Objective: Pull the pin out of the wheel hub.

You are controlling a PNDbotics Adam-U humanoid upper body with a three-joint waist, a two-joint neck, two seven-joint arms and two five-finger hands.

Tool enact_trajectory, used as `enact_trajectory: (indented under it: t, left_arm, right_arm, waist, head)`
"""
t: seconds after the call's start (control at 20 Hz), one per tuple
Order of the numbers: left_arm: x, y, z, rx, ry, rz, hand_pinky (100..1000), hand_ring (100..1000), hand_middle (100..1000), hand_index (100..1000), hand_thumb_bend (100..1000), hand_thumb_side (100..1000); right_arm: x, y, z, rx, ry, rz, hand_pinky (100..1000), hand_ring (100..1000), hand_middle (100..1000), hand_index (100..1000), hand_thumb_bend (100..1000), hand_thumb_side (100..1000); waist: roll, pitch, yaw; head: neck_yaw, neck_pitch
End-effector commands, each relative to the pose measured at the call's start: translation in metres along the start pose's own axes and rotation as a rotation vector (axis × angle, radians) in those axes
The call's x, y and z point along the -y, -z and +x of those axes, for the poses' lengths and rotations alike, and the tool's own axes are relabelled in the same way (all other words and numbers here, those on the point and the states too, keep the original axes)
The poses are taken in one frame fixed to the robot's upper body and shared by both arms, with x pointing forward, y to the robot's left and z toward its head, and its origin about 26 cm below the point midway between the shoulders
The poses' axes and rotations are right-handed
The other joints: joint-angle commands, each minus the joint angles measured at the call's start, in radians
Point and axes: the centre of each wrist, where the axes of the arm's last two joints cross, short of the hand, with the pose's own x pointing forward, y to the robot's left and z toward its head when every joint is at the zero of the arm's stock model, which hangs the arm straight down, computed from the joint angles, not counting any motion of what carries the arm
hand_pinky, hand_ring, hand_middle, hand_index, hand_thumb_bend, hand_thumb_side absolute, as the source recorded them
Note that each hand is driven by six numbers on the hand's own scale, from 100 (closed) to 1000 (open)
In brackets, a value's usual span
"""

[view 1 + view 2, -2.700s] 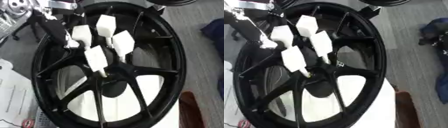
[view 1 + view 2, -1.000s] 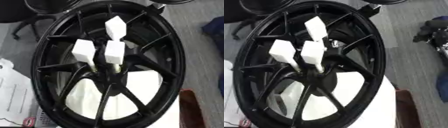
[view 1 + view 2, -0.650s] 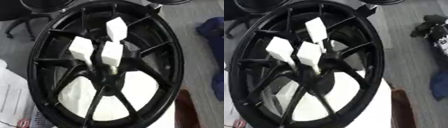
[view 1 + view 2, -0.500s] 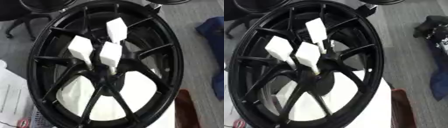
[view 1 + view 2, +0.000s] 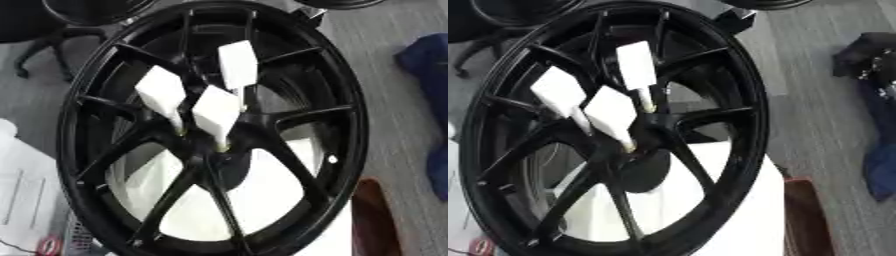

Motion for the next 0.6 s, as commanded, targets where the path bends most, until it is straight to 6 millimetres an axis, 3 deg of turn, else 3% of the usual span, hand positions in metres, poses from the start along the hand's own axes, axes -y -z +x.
enact_trajectory:
  t: [0.05,0.35,0.6]
  left_arm:
    - [0.001,-0.004,0.03,0.153,-0.025,0.04,694,645,501,664,124,605]
    - [0.041,-0.011,0.069,0.398,-0.197,0.044,676,630,489,654,108,615]
    - [0.064,-0.028,0.076,0.514,-0.392,0.092,682,637,498,663,129,635]
  right_arm:
    - [0.001,0.005,0.009,0.029,-0.011,0.018,791,644,626,803,100,577]
    - [-0.003,0.008,0.008,0.046,0.014,0.02,791,643,625,803,100,573]
    - [-0.007,0.012,0.007,0.068,0.044,0.024,791,643,625,802,100,570]
  waist:
    - [-0.004,-0.027,-0.001]
    - [-0.021,-0.026,-0.016]
    - [-0.043,-0.019,-0.034]
  head:
    - [0.007,-0.011]
    - [0.028,-0.021]
    - [0.051,-0.029]
